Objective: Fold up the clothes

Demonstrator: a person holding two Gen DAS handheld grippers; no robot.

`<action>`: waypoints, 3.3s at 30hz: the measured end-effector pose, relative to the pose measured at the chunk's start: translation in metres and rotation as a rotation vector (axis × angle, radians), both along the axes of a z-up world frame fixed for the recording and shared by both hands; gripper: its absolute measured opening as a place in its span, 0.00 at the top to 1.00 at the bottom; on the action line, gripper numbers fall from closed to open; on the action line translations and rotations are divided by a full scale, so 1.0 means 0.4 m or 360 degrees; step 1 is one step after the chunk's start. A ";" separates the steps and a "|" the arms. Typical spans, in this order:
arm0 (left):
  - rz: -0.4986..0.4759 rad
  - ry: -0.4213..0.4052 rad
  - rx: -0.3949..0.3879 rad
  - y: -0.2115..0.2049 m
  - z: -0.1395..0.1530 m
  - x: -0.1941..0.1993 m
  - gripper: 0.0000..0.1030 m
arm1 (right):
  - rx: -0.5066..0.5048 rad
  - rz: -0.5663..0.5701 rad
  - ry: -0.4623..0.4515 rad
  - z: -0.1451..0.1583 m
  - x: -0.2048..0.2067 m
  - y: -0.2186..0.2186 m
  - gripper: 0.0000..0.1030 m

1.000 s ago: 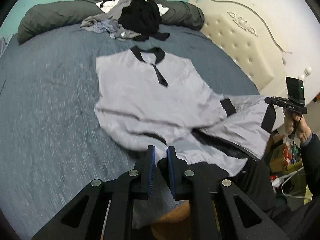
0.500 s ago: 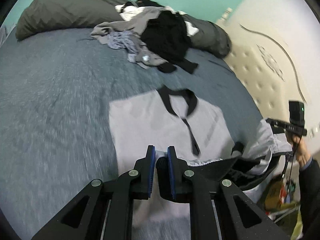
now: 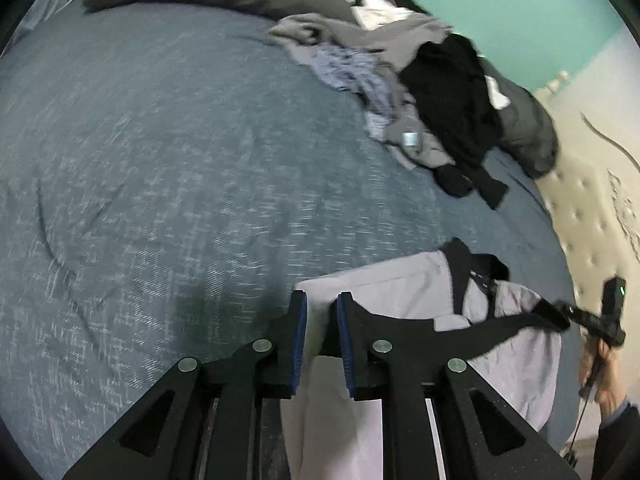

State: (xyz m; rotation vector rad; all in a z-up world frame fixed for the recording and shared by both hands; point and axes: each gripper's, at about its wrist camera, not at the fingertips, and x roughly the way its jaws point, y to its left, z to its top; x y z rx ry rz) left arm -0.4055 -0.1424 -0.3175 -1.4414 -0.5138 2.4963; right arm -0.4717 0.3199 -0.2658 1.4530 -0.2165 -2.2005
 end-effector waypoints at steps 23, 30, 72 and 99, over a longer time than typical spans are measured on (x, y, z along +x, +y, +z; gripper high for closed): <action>-0.0224 0.0050 -0.0152 0.063 -0.059 0.073 0.56 | 0.0263 0.0165 0.0209 -0.032 0.060 0.017 0.39; -0.0241 0.0096 -0.0105 0.062 -0.077 0.048 0.56 | 0.0366 0.0258 0.0265 -0.105 0.046 -0.033 0.39; -0.0163 0.0046 -0.0337 0.088 -0.073 -0.089 0.75 | 0.0793 0.0092 0.0523 -0.082 -0.027 -0.150 0.68; 0.0077 0.0308 0.0052 0.020 0.035 0.532 0.67 | 0.0151 0.0103 0.0240 -0.106 0.699 -0.348 0.82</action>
